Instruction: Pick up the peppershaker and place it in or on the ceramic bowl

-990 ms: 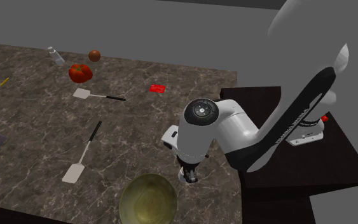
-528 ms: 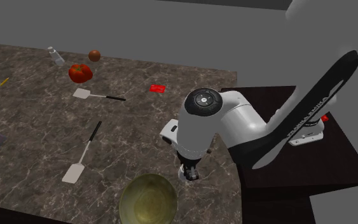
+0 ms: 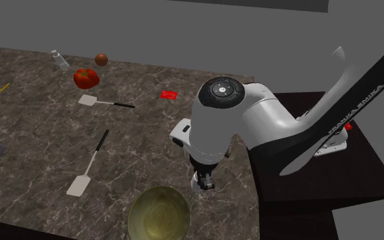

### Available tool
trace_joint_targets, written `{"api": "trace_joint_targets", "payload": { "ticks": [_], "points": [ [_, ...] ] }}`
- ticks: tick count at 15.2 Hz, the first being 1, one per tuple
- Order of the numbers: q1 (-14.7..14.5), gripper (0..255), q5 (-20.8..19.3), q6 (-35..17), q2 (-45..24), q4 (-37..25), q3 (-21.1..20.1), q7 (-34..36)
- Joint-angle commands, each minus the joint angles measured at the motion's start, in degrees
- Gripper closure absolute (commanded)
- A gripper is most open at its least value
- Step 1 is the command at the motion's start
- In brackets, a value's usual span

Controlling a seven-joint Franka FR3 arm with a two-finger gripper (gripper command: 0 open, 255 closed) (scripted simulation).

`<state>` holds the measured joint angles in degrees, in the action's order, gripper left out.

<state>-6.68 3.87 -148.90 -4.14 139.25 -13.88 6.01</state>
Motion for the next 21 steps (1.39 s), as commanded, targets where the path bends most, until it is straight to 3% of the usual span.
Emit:
{"api": "trace_joint_targets", "payload": {
  "ticks": [1, 16, 21],
  "points": [
    [0.04, 255, 0.42, 1.61, 1.35, -0.27, -0.08, -0.21],
    [0.14, 255, 2.28, 13.39, 9.58, -3.96, 0.12, -1.14],
    [-0.6, 255, -1.36, 17.54, 0.45, -17.19, -1.04, 3.29]
  ]
}}
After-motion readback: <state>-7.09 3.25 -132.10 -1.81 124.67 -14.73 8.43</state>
